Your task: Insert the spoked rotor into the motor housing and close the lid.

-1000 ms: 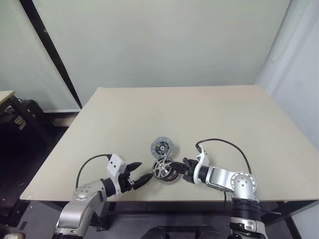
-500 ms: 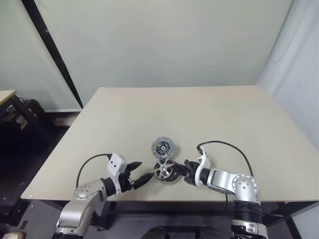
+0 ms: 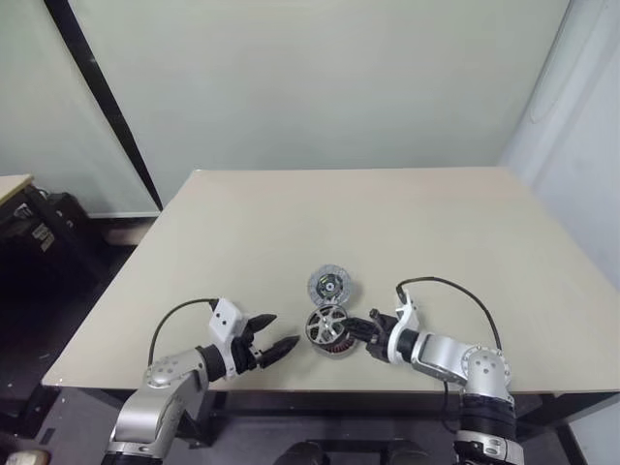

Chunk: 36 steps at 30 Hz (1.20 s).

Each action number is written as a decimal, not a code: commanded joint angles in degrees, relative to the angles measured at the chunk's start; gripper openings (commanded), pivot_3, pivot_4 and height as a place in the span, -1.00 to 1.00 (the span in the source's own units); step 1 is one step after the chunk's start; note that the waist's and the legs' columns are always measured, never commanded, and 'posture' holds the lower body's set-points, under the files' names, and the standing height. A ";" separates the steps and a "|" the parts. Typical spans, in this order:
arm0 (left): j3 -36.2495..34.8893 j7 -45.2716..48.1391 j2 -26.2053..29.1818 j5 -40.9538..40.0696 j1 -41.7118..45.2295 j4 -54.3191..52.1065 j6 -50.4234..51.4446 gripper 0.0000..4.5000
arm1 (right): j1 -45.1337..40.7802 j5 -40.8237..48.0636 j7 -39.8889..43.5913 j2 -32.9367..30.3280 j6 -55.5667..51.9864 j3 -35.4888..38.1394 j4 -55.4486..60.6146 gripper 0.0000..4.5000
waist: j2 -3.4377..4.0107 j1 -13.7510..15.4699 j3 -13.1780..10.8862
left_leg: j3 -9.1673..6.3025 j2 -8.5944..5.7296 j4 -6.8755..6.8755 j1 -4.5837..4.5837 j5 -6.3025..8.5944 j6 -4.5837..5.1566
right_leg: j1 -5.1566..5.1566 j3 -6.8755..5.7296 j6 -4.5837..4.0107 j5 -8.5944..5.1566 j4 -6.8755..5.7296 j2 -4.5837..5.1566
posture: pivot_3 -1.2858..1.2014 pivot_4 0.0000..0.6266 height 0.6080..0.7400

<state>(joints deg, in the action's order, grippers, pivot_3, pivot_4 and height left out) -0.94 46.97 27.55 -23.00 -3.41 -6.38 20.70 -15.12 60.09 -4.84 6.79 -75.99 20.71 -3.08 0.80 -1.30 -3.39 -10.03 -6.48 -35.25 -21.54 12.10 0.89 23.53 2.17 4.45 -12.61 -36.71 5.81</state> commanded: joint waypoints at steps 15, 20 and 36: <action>0.03 0.17 -0.09 0.52 1.24 -1.26 -1.04 0.84 | 2.62 6.01 -1.14 5.03 0.43 -1.17 0.02 -0.80 | 0.00 -0.28 0.00 | 0.02 0.04 0.00 0.00 -0.01 0.01 | 0.00 0.00 0.00 0.00 -0.02 -0.03 | 0.03 -1.00 1.00; 0.00 0.22 -0.13 0.58 1.25 -1.15 -1.15 0.84 | 2.97 5.93 -1.14 4.78 0.61 -1.57 0.29 -0.07 | -0.01 -0.29 0.01 | 0.03 0.04 0.00 0.00 -0.01 0.01 | -0.01 0.01 0.00 0.01 -0.02 -0.03 | 0.03 -1.00 1.00; 0.19 0.35 -0.35 0.70 1.38 -0.67 -1.35 0.84 | 3.63 7.61 0.27 2.49 1.66 -3.12 3.38 0.98 | -0.02 -0.31 0.06 | 0.04 0.05 -0.02 0.04 -0.01 0.01 | -0.04 0.01 0.00 0.01 -0.02 -0.03 | 0.03 -1.00 1.00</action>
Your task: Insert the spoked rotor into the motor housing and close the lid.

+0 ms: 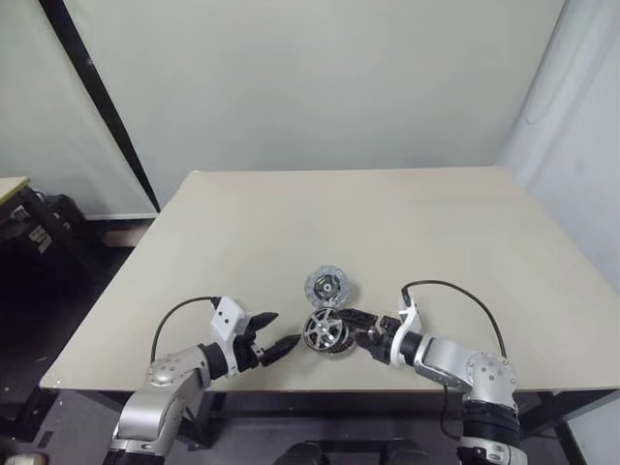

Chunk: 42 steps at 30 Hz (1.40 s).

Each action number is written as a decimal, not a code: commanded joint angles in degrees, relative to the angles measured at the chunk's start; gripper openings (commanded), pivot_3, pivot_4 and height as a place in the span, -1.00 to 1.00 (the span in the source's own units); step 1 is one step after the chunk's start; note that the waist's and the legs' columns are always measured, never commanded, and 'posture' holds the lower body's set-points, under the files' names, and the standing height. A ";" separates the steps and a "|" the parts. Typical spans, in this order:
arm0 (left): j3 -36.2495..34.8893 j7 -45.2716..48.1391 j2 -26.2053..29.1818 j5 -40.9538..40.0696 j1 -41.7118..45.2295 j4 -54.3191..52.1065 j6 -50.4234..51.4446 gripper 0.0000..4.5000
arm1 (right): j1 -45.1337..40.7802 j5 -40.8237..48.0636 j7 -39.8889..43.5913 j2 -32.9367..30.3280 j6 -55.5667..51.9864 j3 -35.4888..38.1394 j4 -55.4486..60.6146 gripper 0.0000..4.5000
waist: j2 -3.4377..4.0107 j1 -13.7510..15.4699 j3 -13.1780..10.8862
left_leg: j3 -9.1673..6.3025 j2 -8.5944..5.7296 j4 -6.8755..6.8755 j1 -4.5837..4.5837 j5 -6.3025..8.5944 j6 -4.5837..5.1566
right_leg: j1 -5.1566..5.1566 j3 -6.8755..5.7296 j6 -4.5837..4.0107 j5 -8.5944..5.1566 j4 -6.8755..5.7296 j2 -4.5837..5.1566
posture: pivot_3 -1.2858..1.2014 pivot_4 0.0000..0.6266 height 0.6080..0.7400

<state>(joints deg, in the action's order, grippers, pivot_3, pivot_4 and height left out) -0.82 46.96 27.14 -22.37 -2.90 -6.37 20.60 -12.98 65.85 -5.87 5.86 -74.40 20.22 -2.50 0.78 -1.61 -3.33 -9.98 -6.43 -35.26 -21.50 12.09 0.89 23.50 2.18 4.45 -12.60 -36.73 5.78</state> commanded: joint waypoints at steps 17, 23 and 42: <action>0.10 0.14 -0.05 0.11 0.91 -0.51 -1.52 0.84 | 1.16 -2.34 2.66 2.81 4.54 -10.36 1.54 0.81 | -0.02 -0.07 0.01 | 0.00 0.01 0.00 0.00 0.00 0.00 | 0.01 -0.01 0.00 0.00 0.00 0.00 | 0.03 -1.00 1.00; -0.04 -0.03 -0.02 0.01 0.54 -0.85 -1.64 0.84 | 1.27 -2.41 2.21 2.88 5.64 -10.31 1.05 -0.08 | -0.02 -0.09 0.01 | 0.00 0.04 0.00 0.00 0.00 0.00 | 0.01 -0.01 0.00 0.00 -0.02 -0.02 | 0.03 -1.00 1.00; 0.19 -0.05 -0.23 0.10 0.63 -0.55 -2.03 0.84 | 1.44 7.40 0.20 2.50 3.06 -8.43 0.51 -0.83 | -0.02 -0.02 0.02 | -0.01 0.01 0.00 -0.01 0.00 0.00 | 0.01 0.00 0.00 0.00 -0.01 -0.01 | 0.03 -1.00 1.00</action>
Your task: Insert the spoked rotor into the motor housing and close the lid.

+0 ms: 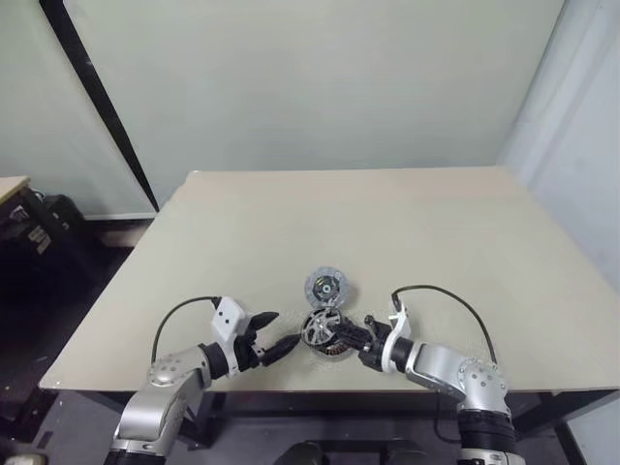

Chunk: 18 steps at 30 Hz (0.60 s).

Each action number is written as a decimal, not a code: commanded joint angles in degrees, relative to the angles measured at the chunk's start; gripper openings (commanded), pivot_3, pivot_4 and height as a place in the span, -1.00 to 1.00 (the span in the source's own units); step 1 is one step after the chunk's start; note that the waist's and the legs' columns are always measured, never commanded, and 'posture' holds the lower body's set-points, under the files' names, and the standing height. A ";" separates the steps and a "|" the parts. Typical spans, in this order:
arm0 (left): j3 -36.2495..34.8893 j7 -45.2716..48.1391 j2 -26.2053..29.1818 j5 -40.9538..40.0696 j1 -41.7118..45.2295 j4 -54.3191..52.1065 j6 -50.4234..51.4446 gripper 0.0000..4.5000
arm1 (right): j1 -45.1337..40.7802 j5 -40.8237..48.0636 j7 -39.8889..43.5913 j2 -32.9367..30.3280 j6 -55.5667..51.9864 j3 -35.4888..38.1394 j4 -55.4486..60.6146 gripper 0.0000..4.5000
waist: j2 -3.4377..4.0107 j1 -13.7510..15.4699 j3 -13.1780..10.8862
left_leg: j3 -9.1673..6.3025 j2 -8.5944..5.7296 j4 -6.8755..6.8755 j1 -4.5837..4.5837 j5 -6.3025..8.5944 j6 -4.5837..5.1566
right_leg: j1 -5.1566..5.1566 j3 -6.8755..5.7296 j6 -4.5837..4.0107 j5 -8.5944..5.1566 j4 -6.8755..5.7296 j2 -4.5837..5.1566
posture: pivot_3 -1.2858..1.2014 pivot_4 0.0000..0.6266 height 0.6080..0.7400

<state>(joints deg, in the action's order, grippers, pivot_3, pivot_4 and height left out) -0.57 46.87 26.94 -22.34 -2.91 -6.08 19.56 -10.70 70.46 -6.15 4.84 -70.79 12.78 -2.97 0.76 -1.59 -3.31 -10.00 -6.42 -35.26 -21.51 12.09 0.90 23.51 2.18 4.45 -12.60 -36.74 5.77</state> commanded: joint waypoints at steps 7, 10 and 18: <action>-0.13 0.02 -0.09 0.08 0.75 -0.78 -0.93 0.84 | -1.25 4.16 -0.22 3.87 0.79 0.13 0.12 -0.83 | 0.00 -0.03 0.00 | 0.01 0.00 0.00 0.00 0.00 0.00 | 0.00 0.00 0.00 0.00 0.00 0.00 | 0.03 -1.00 1.00; -0.14 0.07 -0.09 0.10 0.78 -0.75 -0.90 0.84 | -1.36 4.65 -0.50 3.55 1.53 0.47 -0.03 -0.83 | 0.00 -0.03 0.00 | 0.01 0.00 0.00 0.00 0.00 0.00 | 0.00 0.00 0.00 0.00 0.00 0.00 | 0.03 -1.00 1.00; -0.07 0.21 -0.02 0.11 0.96 -0.70 -0.82 0.84 | -0.90 4.77 -0.59 3.02 2.28 0.09 -0.08 -0.83 | 0.00 -0.03 0.00 | 0.00 0.00 0.00 0.00 0.00 0.00 | -0.01 0.00 0.00 0.00 0.00 0.00 | 0.03 -1.00 1.00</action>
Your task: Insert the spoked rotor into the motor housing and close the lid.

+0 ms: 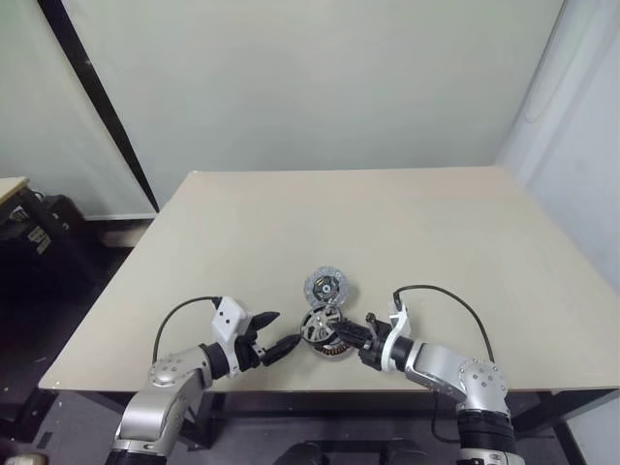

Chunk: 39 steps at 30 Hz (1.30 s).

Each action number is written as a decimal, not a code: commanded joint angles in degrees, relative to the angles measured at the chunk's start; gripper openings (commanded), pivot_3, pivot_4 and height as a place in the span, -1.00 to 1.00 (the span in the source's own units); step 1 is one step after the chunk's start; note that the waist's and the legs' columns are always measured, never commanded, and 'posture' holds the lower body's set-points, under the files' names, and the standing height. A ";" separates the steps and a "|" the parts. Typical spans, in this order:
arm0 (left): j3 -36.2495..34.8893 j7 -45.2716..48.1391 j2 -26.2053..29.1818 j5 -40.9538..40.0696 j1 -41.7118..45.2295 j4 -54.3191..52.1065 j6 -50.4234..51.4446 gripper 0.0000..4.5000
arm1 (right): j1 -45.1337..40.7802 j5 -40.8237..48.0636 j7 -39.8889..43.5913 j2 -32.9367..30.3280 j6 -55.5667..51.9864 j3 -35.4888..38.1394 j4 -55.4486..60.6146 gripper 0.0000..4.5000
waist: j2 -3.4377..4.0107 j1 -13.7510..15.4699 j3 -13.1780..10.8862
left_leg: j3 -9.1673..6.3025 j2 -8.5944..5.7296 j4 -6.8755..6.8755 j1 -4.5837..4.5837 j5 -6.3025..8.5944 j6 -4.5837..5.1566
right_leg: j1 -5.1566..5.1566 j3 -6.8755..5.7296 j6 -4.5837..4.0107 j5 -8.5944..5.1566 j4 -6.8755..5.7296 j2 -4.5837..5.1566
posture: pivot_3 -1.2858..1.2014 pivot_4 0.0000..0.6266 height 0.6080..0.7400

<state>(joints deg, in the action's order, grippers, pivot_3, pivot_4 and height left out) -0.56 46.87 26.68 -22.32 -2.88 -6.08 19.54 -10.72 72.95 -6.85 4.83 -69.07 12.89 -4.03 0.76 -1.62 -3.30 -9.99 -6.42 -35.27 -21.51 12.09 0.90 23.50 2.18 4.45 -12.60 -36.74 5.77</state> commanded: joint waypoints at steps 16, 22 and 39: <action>-0.10 0.47 0.35 0.21 1.01 -0.49 -0.88 0.84 | 0.60 1.08 -0.38 1.35 0.76 0.03 0.76 -0.83 | 0.00 0.00 0.00 | 0.01 0.00 0.00 0.00 0.00 0.00 | 0.00 0.00 0.00 0.00 0.00 0.00 | 0.03 -1.00 1.00; -0.08 0.56 0.36 0.25 1.13 -0.37 -0.90 0.84 | 0.78 0.70 -0.53 1.06 1.14 0.47 0.37 -0.83 | 0.00 0.00 0.00 | 0.01 0.00 0.00 0.01 0.00 0.00 | 0.00 0.00 0.00 0.00 0.00 0.00 | 0.03 -1.00 1.00; 0.01 0.84 0.17 0.56 1.63 -0.01 -0.84 0.84 | 1.22 0.35 -0.42 0.25 2.34 0.86 -0.31 -0.83 | 0.01 0.10 0.02 | 0.00 -0.01 -0.01 0.01 0.00 0.00 | -0.01 0.00 0.00 0.00 0.01 0.00 | 0.03 -1.00 1.00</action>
<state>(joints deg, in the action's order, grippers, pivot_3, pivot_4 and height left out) -0.53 47.30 26.68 -21.34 -2.15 -5.85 19.54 -9.57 72.99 -7.36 4.64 -67.01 13.20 -5.02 0.77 -1.53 -3.29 -9.99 -6.43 -35.28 -21.50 12.09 0.90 23.48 2.19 4.45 -12.60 -36.73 5.77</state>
